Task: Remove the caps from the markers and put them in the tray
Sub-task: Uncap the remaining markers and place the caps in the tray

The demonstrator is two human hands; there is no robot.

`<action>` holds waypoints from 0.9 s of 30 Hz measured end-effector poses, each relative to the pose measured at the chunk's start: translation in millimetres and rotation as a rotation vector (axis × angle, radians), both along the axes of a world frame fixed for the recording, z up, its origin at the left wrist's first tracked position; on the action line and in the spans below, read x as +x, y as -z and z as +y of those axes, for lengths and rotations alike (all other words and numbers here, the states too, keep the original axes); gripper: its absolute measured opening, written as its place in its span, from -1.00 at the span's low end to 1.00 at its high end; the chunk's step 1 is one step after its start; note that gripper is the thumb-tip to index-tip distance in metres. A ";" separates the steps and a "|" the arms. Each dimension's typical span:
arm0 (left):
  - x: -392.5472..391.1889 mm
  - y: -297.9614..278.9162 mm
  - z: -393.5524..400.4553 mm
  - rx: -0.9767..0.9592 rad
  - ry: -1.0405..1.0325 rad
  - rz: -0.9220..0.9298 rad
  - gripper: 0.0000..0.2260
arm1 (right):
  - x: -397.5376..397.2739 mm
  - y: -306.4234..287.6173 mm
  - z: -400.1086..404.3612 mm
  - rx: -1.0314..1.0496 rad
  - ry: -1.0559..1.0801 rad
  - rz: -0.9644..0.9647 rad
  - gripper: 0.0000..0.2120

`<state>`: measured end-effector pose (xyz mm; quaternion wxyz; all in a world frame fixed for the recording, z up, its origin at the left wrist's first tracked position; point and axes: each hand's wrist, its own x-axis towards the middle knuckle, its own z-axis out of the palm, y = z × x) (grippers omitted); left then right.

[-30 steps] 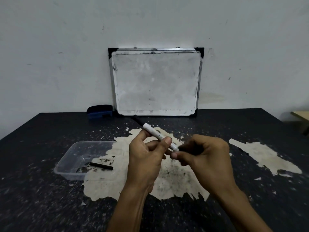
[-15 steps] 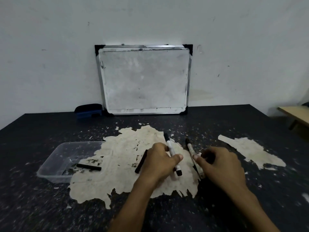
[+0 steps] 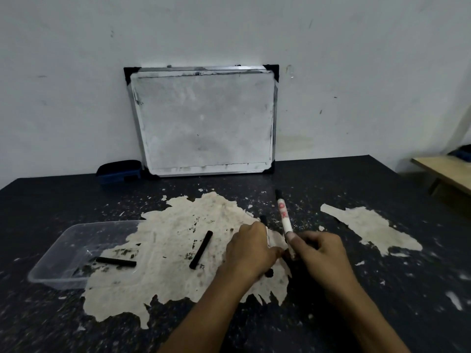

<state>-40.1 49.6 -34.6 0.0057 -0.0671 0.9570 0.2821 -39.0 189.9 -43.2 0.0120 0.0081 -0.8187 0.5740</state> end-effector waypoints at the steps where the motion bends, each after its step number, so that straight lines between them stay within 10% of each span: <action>1: 0.0 0.3 0.5 0.006 -0.005 0.001 -0.65 | 1.3 -3.2 0.0 -0.141 -0.036 -0.052 -0.71; 10: -3.6 4.9 -12.8 0.159 -0.018 0.142 -0.65 | 4.1 -12.1 -3.4 -0.454 -0.189 -0.264 -0.73; 15: 11.6 -18.7 -19.1 1.119 -0.018 0.033 -0.65 | 6.6 -14.4 -10.3 -0.642 -0.359 -0.424 -0.75; 20: 15.2 -12.3 -34.0 1.446 -0.055 0.070 -0.91 | 13.3 -14.3 -15.6 -0.685 -0.501 -0.553 -0.68; 27: 28.1 -3.1 -43.7 1.436 -0.188 0.200 -0.94 | 19.3 -14.8 -29.0 -0.417 -0.526 -0.410 -0.68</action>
